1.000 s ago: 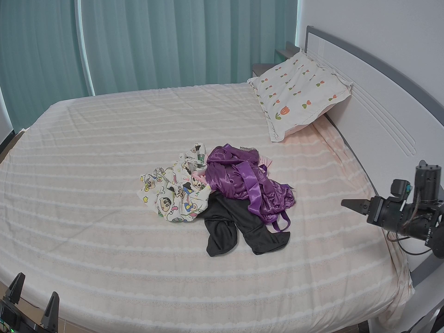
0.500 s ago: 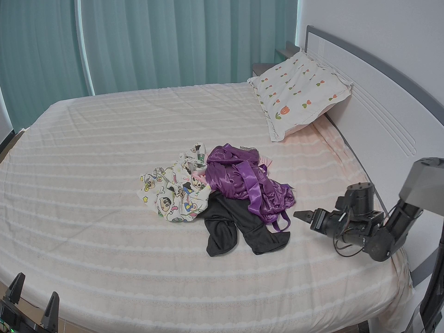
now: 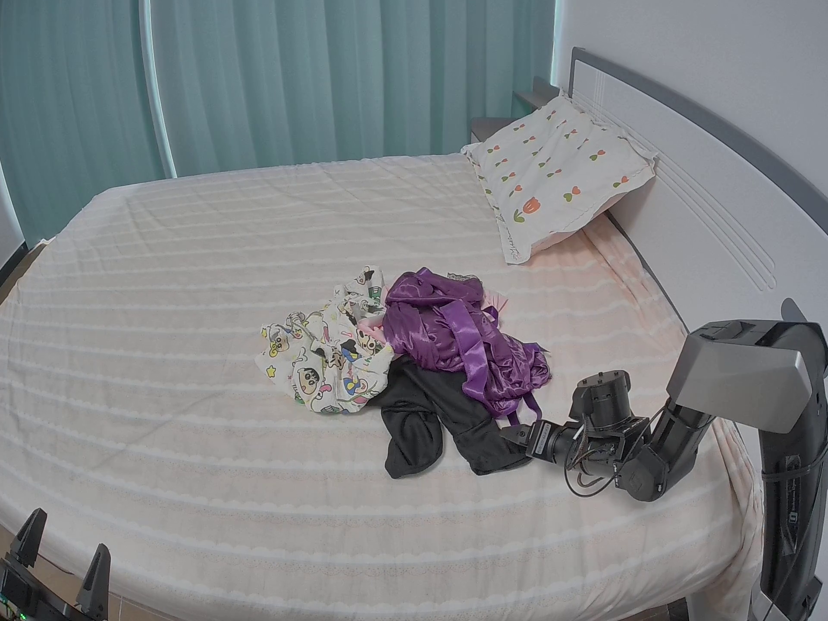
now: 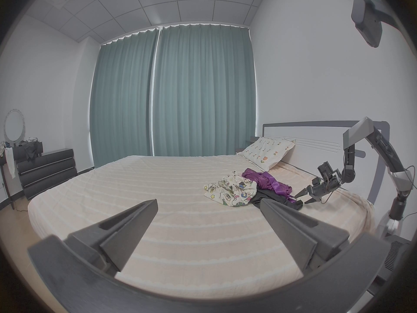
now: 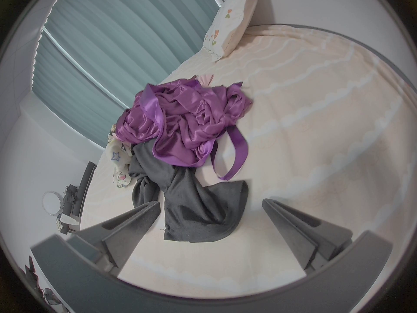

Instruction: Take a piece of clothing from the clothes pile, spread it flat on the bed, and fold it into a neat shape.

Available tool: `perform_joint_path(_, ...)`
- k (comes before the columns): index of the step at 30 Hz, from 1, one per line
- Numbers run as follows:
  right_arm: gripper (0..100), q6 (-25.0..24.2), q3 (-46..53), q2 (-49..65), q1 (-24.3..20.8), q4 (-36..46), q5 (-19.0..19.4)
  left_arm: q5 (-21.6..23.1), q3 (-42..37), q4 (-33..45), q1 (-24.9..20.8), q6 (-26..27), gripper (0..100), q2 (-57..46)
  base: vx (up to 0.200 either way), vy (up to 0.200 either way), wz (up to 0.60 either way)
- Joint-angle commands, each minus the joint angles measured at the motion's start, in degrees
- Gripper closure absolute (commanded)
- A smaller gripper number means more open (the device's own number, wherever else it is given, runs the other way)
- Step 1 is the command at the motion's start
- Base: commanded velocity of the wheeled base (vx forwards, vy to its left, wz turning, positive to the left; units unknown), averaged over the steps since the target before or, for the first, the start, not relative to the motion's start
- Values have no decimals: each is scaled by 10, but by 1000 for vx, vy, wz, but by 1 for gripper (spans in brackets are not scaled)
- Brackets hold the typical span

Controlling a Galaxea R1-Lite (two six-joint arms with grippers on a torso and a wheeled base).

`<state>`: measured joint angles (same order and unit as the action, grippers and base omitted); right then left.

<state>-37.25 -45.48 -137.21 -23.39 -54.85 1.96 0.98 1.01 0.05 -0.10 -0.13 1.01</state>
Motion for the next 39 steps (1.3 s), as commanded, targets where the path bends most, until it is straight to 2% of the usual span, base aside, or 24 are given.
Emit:
perform_joint_path(1,0,0,-22,-22,-14,5,1,0,-10,0,0,0,0,-10,0,0,0)
perform_joint_path(6,0,-2,-73,-25,-20,55,4,0,-10,0,0,0,0,-10,0,0,0)
perform_joint_path(10,0,-4,-135,-70,-46,84,-43,0,-10,0,0,0,0,-10,0,0,0)
perform_joint_path(12,0,-4,-139,-72,-48,87,-45,0,-10,0,0,0,0,-10,0,0,0)
perform_joint_path(16,0,2,-162,-71,-50,143,-51,0,-10,0,0,0,0,-10,0,0,0)
perform_joint_path(24,0,-2,-178,-75,-55,145,-51,0,-10,0,0,0,0,-10,0,0,0)
perform_joint_path(25,100,-5,-175,-73,-56,144,-50,0,-10,0,0,0,0,-10,0,0,0)
perform_joint_path(31,100,-6,-128,-42,-55,145,-39,0,-10,0,0,0,0,-10,0,0,0)
perform_joint_path(39,100,-22,-43,22,-45,133,21,0,-10,0,0,0,0,-10,0,0,0)
